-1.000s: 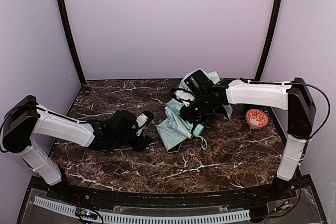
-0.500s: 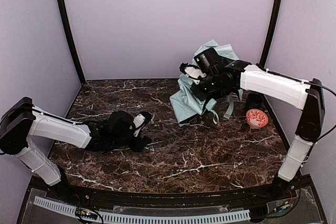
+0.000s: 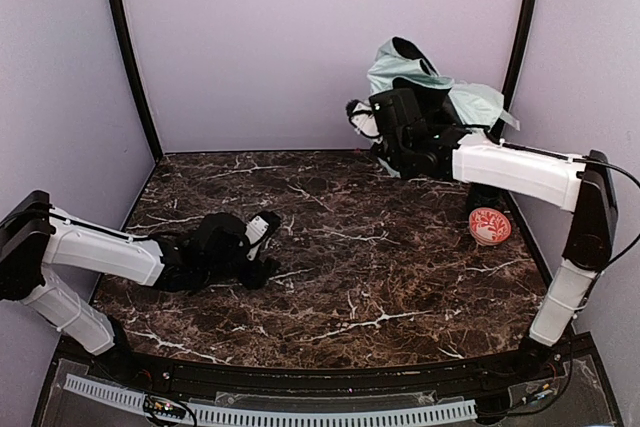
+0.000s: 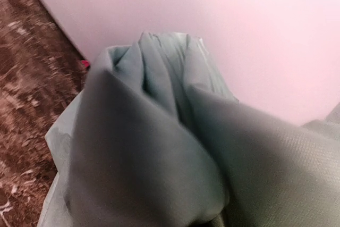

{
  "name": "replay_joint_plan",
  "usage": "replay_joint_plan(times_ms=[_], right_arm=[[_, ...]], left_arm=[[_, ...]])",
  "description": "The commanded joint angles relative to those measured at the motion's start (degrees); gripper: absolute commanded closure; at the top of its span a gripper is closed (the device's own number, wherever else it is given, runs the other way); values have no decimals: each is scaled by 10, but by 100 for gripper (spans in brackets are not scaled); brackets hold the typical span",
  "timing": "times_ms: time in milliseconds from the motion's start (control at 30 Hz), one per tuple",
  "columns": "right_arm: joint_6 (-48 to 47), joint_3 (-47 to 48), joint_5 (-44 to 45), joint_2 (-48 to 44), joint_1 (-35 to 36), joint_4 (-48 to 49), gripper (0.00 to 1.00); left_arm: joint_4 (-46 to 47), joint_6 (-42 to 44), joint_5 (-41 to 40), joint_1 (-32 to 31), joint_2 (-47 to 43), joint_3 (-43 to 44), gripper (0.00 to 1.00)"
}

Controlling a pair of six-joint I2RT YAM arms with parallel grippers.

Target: Put away the umbrella

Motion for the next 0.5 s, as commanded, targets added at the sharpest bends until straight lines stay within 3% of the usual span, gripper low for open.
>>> replay_joint_plan(times_ms=[0,133,267,467], right_arm=[[-53,-90,-72,21,78,14,100],[-1,-119,-238,46,133,-82,100],[69,-107,-332,89,163,-153,100],[128,-132,-522,103,182,-179,100]], left_arm=[[-12,-13,-20,5,-21,-6,40],[0,-22,-26,7,-38,-27,39],[-24,-27,-37,7,-52,-25,39],[-21,-25,-10,7,-108,-46,40]])
